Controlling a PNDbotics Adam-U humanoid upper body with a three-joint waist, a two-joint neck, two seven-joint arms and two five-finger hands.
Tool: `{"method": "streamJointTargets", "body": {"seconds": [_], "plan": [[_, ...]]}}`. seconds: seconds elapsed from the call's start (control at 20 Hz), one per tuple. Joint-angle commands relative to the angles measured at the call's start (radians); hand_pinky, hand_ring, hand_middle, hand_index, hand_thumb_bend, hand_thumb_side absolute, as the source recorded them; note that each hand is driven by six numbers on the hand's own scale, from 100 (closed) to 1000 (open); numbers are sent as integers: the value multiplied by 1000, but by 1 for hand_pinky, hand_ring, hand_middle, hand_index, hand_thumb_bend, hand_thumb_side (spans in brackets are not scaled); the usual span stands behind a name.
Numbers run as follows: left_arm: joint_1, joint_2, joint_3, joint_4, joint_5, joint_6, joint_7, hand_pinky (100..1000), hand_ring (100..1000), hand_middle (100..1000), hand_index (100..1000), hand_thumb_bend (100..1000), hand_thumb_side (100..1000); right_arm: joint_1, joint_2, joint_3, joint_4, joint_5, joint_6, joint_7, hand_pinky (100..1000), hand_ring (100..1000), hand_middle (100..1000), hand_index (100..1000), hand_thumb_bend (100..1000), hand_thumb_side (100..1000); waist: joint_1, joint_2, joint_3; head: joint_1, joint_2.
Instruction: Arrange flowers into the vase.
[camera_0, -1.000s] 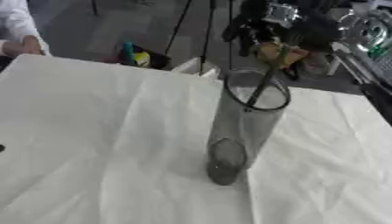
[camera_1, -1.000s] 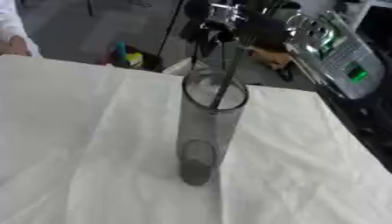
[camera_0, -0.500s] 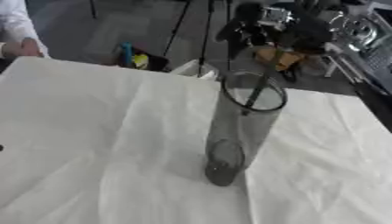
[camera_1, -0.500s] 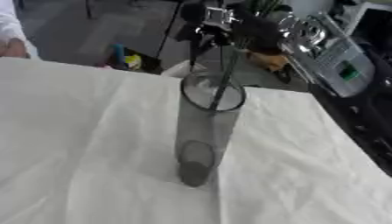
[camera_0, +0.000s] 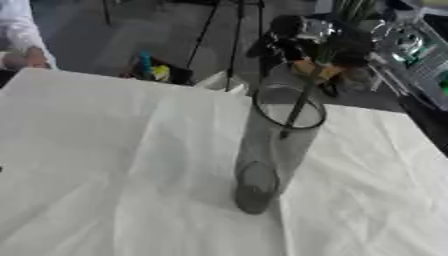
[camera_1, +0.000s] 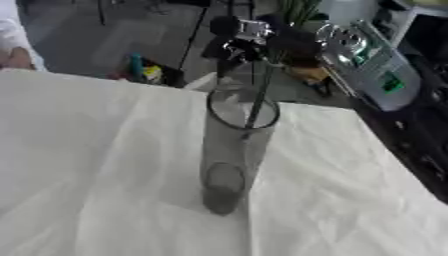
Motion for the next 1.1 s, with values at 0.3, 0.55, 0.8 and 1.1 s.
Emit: {"method": "streamJointTargets", "body": {"seconds": [0.3, 0.55, 0.8, 1.1], "plan": [[-9, 20, -3, -18, 3, 7, -1, 535, 684, 701, 891, 100, 1000, -20, -16, -27, 13, 4, -44, -7, 956, 1000, 610, 876, 473, 1000, -13, -35, 1, 0, 4], [-7, 19, -3, -18, 2, 9, -2, 535, 683, 700, 891, 100, 1000, -19, -15, -24, 20, 3, -56, 10, 1000, 1000, 638, 887, 500, 1000, -15, -35, 5, -1, 3], [-6, 20, -4, -18, 1, 10, -3, 534, 682, 699, 890, 100, 1000, -16, -13, -20, 33, 4, -71, 50, 1000, 1000, 665, 884, 494, 1000, -16, -35, 7, -3, 6], [-3, 25, -4, -18, -3, 12, -4, 533, 681, 698, 889, 100, 1000, -6, -13, -21, 61, -14, -65, 92, 1000, 1000, 659, 890, 420, 1000, -24, -38, 13, -9, 7]]}}
